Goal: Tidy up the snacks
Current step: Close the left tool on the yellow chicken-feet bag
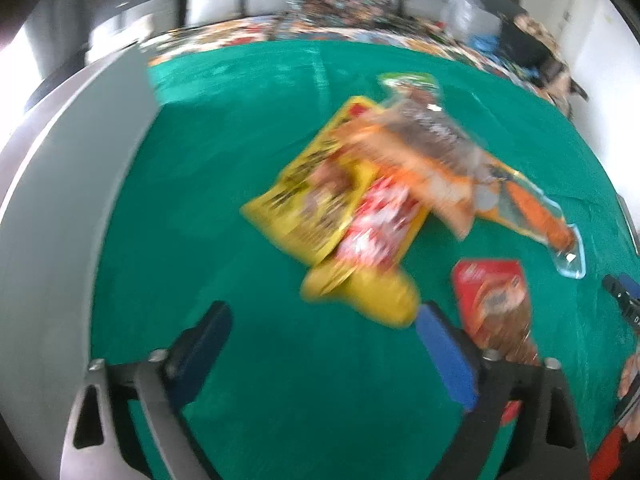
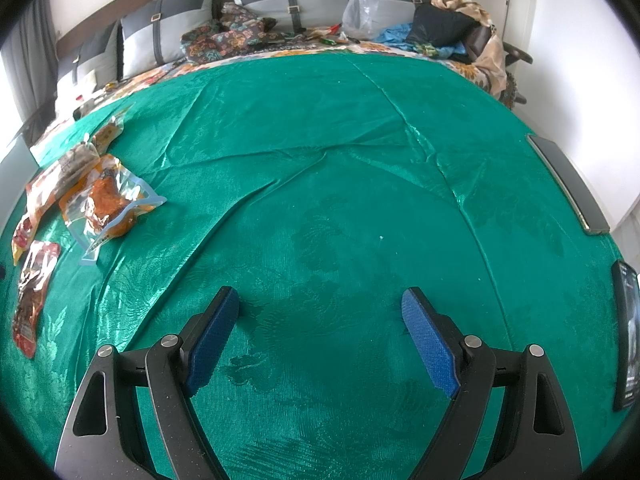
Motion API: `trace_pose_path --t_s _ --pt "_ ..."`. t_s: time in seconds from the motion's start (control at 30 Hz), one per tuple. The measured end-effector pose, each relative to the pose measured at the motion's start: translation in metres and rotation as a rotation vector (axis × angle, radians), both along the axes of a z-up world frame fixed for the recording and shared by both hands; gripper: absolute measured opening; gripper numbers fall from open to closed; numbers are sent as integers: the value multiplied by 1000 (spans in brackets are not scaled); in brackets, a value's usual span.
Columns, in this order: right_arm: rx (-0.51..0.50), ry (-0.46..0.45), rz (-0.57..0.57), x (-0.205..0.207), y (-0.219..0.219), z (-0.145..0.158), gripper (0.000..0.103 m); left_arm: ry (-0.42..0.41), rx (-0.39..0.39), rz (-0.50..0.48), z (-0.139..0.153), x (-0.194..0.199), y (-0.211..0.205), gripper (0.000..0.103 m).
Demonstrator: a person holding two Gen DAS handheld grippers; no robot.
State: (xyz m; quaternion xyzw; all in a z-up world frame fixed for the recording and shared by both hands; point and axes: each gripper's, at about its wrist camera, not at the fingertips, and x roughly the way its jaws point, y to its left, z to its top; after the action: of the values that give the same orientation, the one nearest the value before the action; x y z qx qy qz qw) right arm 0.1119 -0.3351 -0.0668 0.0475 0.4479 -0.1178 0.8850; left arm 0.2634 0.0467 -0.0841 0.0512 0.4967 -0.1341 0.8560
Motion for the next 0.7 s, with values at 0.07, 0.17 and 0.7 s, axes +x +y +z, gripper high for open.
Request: trace_pose_path --t_s 0.07,0.17,0.7 --pt "0 0 0 0 0 0 87 23 42 -29 -5 14 -20 75" --pt "0 0 0 0 0 0 87 -9 60 -25 -3 19 -32 43" --pt "1 0 1 0 0 -1 87 50 -18 -1 6 -119 33 78"
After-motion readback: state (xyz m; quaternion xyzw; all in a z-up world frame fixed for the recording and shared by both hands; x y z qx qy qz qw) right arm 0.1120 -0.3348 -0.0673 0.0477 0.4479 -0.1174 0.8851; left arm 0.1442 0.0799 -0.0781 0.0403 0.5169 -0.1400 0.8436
